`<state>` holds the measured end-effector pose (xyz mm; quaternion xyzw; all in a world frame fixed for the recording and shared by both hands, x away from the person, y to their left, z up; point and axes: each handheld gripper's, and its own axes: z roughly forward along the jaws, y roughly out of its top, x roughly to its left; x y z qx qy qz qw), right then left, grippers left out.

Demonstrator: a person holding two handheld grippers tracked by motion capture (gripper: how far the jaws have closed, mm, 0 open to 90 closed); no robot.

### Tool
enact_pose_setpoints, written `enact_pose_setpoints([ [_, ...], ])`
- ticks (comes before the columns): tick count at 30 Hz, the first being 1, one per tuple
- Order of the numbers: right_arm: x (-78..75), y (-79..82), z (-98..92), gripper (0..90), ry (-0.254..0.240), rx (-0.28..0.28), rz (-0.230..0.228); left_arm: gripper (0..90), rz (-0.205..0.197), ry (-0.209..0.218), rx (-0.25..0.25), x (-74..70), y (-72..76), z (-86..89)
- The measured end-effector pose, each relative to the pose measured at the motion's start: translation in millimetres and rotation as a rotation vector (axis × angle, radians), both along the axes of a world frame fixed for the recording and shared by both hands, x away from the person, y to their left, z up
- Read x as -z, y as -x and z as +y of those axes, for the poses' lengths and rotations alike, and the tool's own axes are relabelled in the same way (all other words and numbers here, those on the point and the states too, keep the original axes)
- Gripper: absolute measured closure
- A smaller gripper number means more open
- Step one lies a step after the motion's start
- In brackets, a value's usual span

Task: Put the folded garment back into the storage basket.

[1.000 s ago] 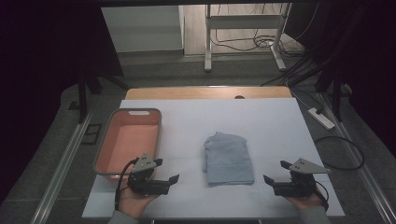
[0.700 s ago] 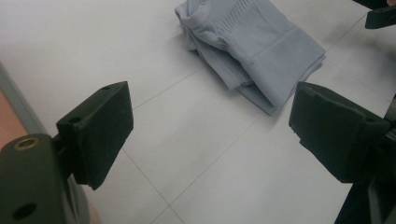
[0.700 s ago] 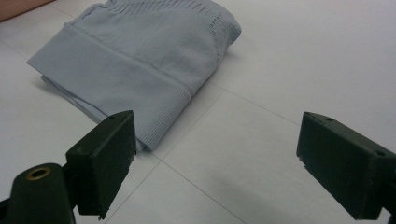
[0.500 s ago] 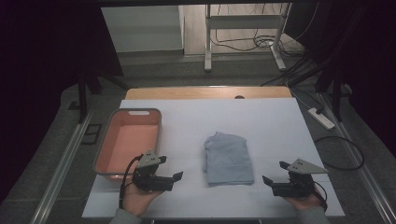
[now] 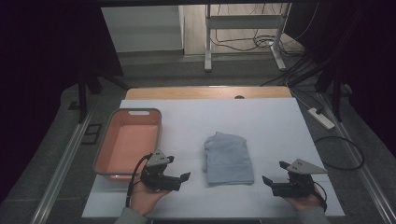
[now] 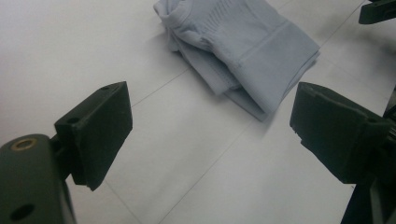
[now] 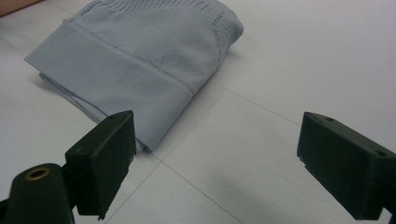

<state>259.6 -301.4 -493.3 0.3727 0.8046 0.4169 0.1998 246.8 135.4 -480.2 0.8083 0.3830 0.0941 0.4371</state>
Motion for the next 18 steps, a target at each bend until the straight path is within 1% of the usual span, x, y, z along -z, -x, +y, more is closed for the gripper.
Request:
enact_pose_setpoints([
  [1,0.3,-0.6,0.3,12.3,-0.001,0.000,-0.001,12.4,0.000,-0.008,0.002,0.3,-0.8,-1.9],
  [8,1.6,-1.4,0.5,12.2,0.004,0.000,0.001,12.0,0.007,-0.009,0.016,1.4,-5.1,-8.5],
  [10,1.9,-1.8,-0.1,12.2,0.004,0.000,0.000,11.7,0.006,-0.023,0.025,1.2,-9.2,-12.1],
  [14,1.3,-1.9,-0.8,12.2,-0.009,0.001,0.001,11.7,0.013,-0.014,0.029,1.5,-13.6,-13.6],
  [18,1.8,-0.6,-0.1,12.2,-0.008,0.002,-0.001,11.5,0.023,-0.008,0.035,3.2,-17.5,-15.7],
])
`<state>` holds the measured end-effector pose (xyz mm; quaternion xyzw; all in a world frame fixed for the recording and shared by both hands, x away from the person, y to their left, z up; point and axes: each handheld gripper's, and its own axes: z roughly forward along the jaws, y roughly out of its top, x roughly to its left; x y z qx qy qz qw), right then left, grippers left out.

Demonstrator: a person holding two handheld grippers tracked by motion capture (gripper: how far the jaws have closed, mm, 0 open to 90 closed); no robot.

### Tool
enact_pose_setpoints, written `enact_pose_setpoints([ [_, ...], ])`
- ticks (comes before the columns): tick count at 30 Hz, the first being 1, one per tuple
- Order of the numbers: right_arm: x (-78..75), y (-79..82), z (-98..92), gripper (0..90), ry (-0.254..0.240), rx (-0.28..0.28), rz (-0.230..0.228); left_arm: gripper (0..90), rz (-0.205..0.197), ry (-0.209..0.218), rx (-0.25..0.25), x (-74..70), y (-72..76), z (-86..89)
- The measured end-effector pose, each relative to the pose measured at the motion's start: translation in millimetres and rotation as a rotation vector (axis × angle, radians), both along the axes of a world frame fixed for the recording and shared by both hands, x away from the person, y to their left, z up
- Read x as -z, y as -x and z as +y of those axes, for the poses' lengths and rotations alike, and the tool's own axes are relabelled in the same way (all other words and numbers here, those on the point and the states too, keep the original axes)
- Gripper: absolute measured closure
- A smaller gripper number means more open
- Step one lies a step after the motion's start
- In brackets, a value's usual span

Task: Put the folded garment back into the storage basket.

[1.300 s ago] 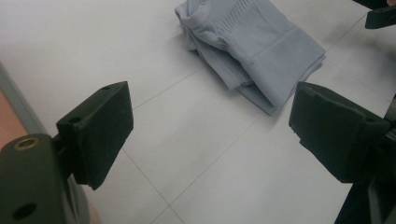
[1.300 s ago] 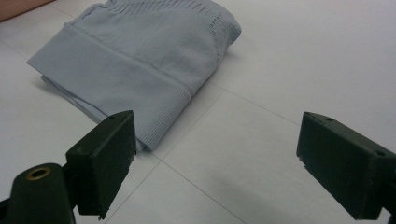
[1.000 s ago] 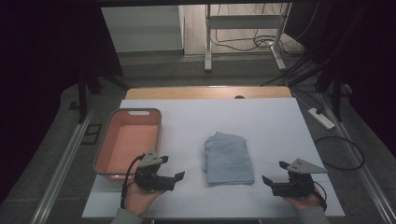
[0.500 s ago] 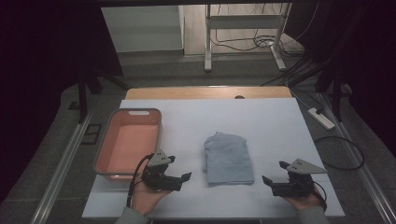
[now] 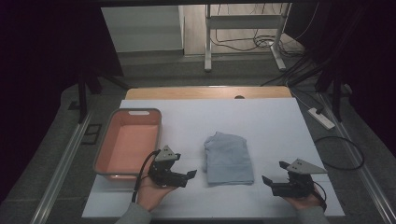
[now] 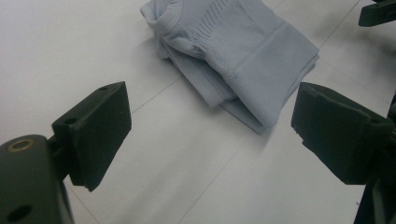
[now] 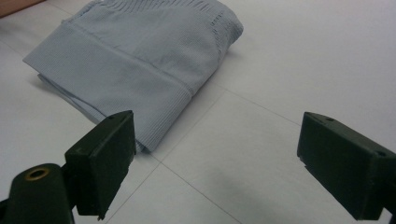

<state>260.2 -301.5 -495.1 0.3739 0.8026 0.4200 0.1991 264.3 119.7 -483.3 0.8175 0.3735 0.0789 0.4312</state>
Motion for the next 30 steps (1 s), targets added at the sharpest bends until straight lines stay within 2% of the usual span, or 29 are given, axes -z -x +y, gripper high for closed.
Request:
enact_pose_setpoints([
  [10,1.3,-0.8,0.1,12.0,0.000,0.001,-0.010,10.9,0.016,-0.004,-0.011,3.4,-4.8,-2.2],
  [12,1.5,-2.3,1.9,12.0,0.011,0.006,-0.009,11.4,-0.010,-0.023,-0.027,4.1,-5.6,-2.9],
  [13,2.1,-2.6,2.6,12.0,0.014,0.005,-0.005,11.5,-0.010,-0.023,-0.027,4.1,-5.6,-2.9],
  [19,2.8,-2.3,5.5,12.0,0.030,-0.007,0.000,11.5,0.013,0.006,-0.026,2.9,-14.2,-4.8],
  [25,2.9,-1.3,3.4,12.1,0.020,0.008,-0.003,11.6,0.012,0.011,-0.024,-0.9,-23.6,-7.6],
  [30,3.2,-0.5,1.9,12.1,0.021,0.020,-0.006,11.6,0.031,0.031,-0.018,-1.6,-34.1,-13.9],
])
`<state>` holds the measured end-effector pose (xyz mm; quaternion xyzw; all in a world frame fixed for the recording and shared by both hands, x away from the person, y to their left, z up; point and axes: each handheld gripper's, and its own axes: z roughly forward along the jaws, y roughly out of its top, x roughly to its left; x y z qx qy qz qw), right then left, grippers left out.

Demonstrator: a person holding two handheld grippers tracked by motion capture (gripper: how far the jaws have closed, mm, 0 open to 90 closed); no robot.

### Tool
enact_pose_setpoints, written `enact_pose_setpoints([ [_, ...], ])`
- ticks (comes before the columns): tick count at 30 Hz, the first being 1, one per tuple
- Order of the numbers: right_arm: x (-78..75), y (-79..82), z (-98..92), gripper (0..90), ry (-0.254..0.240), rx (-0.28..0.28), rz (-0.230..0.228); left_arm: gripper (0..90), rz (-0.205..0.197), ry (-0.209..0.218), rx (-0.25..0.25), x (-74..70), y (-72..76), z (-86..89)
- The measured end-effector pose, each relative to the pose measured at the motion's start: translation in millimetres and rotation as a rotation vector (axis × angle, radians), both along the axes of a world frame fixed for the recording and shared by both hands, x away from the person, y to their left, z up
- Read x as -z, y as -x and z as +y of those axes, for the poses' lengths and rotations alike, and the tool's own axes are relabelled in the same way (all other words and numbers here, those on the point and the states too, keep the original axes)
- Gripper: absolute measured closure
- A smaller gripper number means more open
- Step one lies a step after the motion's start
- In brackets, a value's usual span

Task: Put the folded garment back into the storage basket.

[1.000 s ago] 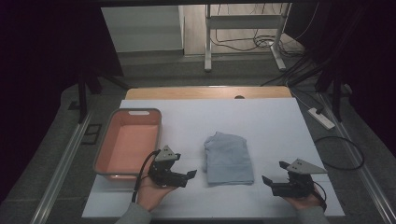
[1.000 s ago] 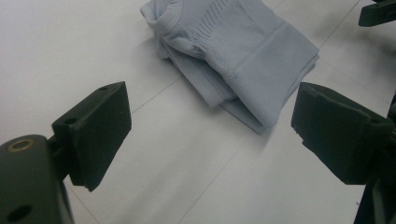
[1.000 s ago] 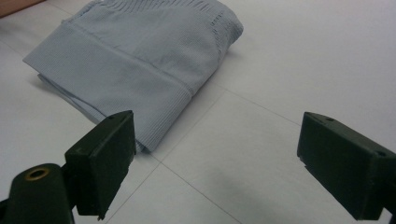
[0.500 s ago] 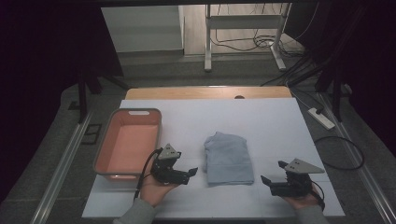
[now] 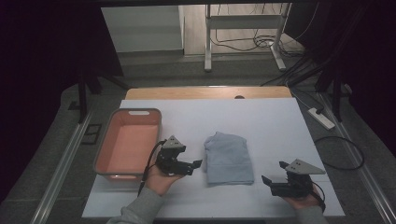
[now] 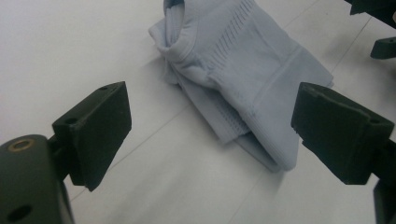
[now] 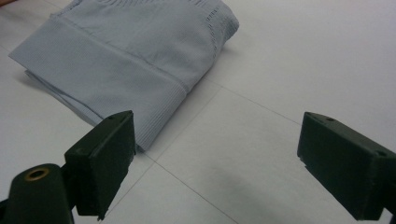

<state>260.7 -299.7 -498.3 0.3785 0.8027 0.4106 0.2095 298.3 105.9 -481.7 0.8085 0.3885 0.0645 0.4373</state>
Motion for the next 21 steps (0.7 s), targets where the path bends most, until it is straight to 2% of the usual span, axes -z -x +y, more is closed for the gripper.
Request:
enact_pose_setpoints([
  [4,-0.4,0.7,-0.2,12.0,-0.001,-0.001,-0.005,11.6,0.005,-0.001,0.010,-1.6,-5.6,-9.4],
  [7,0.2,0.5,-0.3,12.0,0.000,-0.007,-0.003,11.7,0.002,-0.026,0.027,-3.3,-10.1,-18.6],
  [15,0.6,-0.2,0.0,11.8,-0.012,-0.024,-0.004,11.9,0.006,-0.049,0.054,-7.7,-21.0,-40.9],
  [21,1.2,0.1,1.0,11.7,-0.011,-0.034,-0.001,12.1,0.029,-0.021,0.051,-7.3,-29.6,-47.2],
])
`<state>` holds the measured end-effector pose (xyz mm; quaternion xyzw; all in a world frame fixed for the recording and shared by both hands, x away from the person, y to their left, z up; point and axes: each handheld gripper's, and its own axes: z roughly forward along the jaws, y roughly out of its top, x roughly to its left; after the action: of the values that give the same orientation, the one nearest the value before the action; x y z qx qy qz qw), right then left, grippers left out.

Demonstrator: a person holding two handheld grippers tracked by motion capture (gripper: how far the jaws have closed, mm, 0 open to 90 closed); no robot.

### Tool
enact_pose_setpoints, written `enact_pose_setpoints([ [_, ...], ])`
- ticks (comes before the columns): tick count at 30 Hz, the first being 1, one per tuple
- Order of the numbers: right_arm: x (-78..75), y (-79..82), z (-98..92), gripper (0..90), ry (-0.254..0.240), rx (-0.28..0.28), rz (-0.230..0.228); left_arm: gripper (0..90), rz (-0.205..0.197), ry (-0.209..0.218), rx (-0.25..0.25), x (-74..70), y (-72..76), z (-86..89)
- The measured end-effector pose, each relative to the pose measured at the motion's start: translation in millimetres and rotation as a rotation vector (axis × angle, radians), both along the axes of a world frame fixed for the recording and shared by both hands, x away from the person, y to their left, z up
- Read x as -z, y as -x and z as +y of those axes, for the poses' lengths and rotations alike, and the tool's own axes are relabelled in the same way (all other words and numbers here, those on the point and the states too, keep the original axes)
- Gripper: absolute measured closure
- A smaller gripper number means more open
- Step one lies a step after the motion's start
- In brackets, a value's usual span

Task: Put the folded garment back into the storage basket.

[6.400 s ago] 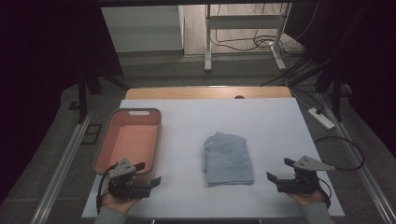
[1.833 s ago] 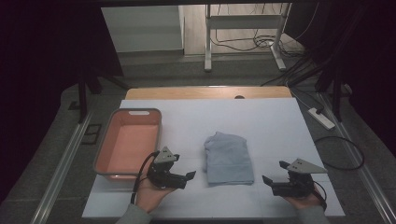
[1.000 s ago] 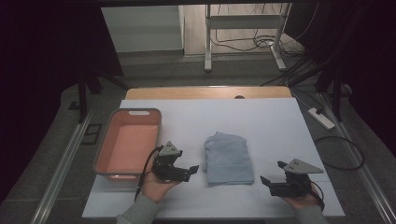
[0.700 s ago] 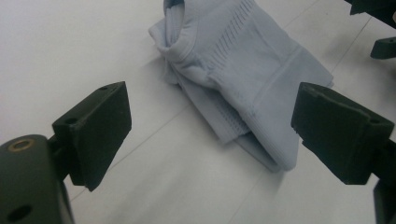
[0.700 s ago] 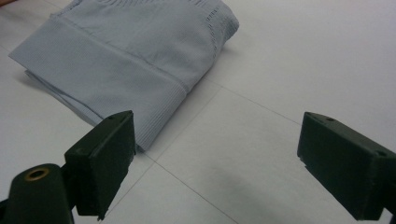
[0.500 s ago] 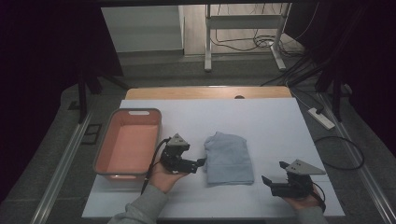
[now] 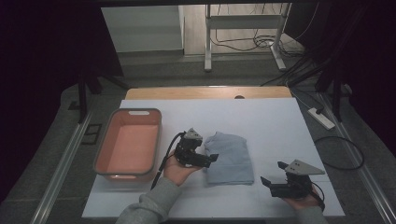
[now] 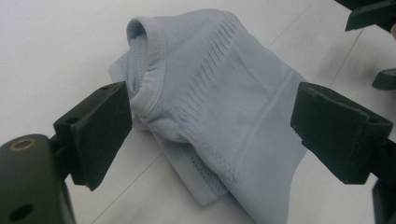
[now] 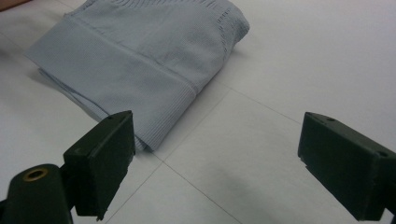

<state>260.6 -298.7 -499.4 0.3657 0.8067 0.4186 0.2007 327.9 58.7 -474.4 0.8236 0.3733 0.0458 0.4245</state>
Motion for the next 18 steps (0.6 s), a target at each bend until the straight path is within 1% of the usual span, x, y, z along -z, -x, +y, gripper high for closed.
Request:
enact_pose_setpoints([
  [3,0.0,-0.1,-0.5,11.6,0.002,0.001,0.001,12.2,0.005,0.005,-0.005,1.1,-4.0,-0.6],
  [5,-0.2,-0.2,-1.1,11.6,0.000,0.003,-0.001,12.2,0.006,-0.015,-0.004,2.6,-7.3,-1.9],
  [10,0.4,-0.4,-0.8,11.7,0.004,0.003,0.003,12.1,0.017,-0.037,-0.008,6.5,-14.8,-5.3],
  [15,2.2,-1.5,-0.7,11.6,0.012,-0.002,0.017,12.1,0.021,-0.075,-0.019,11.0,-21.8,-7.6],
  [17,2.4,-1.8,-0.5,11.4,0.012,-0.006,0.022,12.5,0.024,-0.079,-0.026,13.2,-24.9,-7.4],
  [18,2.4,-1.8,-0.5,11.4,0.012,-0.006,0.022,12.5,0.032,-0.074,-0.031,15.3,-27.5,-7.1],
])
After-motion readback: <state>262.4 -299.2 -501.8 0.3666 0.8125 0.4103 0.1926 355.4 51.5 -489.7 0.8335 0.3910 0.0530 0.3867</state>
